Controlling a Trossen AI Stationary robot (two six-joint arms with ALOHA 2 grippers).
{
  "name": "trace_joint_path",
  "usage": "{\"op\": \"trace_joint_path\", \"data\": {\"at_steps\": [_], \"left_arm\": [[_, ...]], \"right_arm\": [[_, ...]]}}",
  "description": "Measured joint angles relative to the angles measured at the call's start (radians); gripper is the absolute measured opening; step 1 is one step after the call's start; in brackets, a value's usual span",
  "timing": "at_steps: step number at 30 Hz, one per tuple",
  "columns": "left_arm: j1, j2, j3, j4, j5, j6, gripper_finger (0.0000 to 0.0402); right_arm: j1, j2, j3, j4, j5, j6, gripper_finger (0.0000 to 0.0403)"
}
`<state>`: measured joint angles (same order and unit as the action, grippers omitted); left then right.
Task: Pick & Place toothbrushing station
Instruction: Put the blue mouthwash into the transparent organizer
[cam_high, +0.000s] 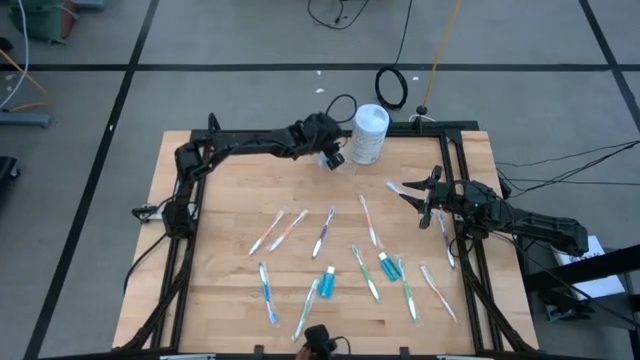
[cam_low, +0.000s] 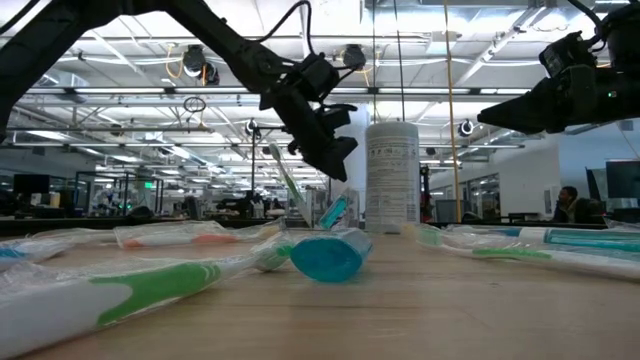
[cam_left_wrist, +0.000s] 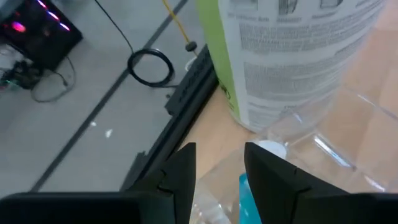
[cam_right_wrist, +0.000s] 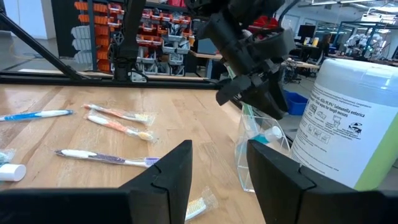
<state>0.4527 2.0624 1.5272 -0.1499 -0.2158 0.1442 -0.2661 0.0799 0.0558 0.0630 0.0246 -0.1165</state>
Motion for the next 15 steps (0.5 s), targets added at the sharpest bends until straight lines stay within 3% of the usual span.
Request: {"op": "trace_joint_path", "data": {"at_steps": [10,15], "left_arm": [[0.001,0.001,0.0,0.055,0.092,-0.019,0.0143],[0.002,0.016,-0.001,0.008,0.079,-0.021,0.0143]], "right_arm": [[0.0,0.0,0.0,0.0,0.0,0.0,0.0144],[0.0,0.0,0.0,0.0,0.0,0.002,0.0144]]}}
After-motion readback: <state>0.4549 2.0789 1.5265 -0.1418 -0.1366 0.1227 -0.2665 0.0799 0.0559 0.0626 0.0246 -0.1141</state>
